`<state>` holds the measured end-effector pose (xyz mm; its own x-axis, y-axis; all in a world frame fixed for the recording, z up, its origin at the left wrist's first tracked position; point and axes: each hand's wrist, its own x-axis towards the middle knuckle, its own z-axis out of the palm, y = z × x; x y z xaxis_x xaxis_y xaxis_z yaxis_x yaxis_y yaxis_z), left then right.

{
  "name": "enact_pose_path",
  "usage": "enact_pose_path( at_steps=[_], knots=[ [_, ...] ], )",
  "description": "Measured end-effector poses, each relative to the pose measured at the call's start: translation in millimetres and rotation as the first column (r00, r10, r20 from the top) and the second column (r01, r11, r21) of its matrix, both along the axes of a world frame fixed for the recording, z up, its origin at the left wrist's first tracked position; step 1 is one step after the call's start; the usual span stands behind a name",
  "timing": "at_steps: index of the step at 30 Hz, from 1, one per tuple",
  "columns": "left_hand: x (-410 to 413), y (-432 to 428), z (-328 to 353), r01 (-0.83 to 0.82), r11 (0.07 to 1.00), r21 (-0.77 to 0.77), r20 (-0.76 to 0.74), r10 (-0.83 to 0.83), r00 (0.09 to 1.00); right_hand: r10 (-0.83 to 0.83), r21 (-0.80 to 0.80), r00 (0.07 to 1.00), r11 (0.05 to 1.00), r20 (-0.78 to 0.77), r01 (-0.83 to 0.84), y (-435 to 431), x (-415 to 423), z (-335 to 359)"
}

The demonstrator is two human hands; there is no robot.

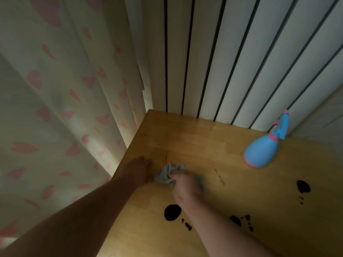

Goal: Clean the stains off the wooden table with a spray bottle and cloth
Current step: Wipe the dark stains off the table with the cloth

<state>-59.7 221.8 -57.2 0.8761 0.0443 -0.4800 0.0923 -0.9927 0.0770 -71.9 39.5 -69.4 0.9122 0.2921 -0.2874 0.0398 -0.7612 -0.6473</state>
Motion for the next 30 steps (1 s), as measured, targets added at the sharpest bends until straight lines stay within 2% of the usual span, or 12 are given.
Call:
enact_pose_path(
  at_steps=[3, 6, 9, 11, 13, 16, 19, 21, 25, 30],
  knots=[
    [1, 4, -7, 0.016, 1.0, 0.012, 0.008, -0.016, 1.0, -0.291, 0.125, 0.953, 0.952, 0.081, 0.28, 4, 22, 14],
    [2, 8, -13, 0.022, 0.999, 0.027, 0.01, -0.022, 1.0, -0.363, 0.205, 0.93, 0.916, 0.061, 0.344, 16, 54, 19],
    [6, 8, -15, 0.039, 0.999, 0.023, 0.026, -0.04, 0.999, -0.187, 0.165, 0.982, 0.969, 0.015, 0.182, 31, 78, 10],
    [8, 8, -16, 0.052, 0.998, 0.023, 0.032, -0.053, 0.998, 0.056, 0.03, 0.998, 0.998, 0.012, -0.056, 40, 84, 0],
    [8, 11, -17, 0.061, 0.998, 0.032, 0.035, -0.062, 0.997, 0.216, -0.093, 0.976, 0.972, 0.008, -0.214, 43, 84, -7],
    [7, 12, -19, 0.073, 0.997, 0.036, 0.041, -0.074, 0.996, 0.266, -0.158, 0.963, 0.953, 0.038, -0.257, 39, 78, -12],
    [5, 14, -18, 0.069, 0.997, 0.035, 0.056, -0.071, 0.996, 0.271, -0.088, 0.963, 0.959, -0.001, -0.27, 38, 57, -13],
    [5, 13, -17, 0.061, 0.998, 0.013, 0.058, -0.062, 0.996, 0.246, -0.067, 0.969, 0.967, 0.021, -0.244, 32, 44, -17],
    [3, 13, -13, 0.053, 0.999, 0.003, 0.063, -0.053, 0.997, 0.325, -0.084, 0.94, 0.945, 0.105, -0.318, 14, 22, -16],
    [3, 13, -14, 0.041, 0.999, 0.0, 0.052, -0.041, 0.998, 0.33, -0.08, 0.929, 0.944, 0.169, -0.32, -20, -3, -21]
  ],
)
